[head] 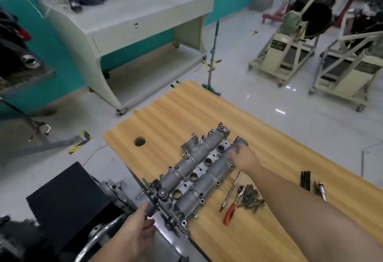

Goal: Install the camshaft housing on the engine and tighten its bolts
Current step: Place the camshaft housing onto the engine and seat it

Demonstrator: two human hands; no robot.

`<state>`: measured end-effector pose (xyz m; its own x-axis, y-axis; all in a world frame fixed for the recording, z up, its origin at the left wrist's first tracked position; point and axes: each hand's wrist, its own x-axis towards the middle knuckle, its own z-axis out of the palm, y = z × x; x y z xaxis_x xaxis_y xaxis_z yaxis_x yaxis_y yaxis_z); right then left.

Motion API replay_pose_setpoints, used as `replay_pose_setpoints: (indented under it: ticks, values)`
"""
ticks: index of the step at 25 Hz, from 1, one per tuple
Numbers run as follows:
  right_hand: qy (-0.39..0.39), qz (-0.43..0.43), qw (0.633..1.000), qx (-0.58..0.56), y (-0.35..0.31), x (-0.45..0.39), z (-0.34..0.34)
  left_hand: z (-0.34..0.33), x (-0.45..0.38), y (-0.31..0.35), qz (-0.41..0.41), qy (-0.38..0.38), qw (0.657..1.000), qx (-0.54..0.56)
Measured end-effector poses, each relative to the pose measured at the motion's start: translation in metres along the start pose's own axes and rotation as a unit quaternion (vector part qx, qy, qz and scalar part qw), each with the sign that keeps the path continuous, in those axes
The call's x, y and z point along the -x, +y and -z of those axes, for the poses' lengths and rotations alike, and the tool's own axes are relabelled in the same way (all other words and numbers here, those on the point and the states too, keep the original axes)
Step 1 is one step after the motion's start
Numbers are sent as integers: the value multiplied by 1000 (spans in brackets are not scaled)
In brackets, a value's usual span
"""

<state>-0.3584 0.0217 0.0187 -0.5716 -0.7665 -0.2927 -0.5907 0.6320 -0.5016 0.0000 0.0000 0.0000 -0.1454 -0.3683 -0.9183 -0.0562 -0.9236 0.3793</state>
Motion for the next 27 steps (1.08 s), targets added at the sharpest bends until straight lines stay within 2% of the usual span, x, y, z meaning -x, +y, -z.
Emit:
replay_pose_setpoints:
  ticks: [3, 6, 9, 12, 17, 22, 27]
  values:
    - [48, -87, 992, -80, 11, -47, 1, -17, -29, 6, -15, 45, 997, 61]
    - [39, -179, 976, -117, 18, -86, -1, -19, -48, 15, 9, 70, 989, 129]
    - [29, -226, 962, -150, 30, -114, -6, -13, -67, 26, 40, 82, 976, 198]
    - [6, -266, 946, -186, 42, -129, -12, -8, -77, 28, 34, 78, 974, 210]
    - [0, -305, 926, -225, 41, -139, -18, -6, -89, 23, 12, 116, 973, 200]
    - [4, -297, 926, -233, 43, -135, -22, -3, -79, 13, -9, 116, 972, 206]
    - [-7, -291, 925, -244, 37, -116, 3, -3, -45, 45, -60, 111, 973, 192]
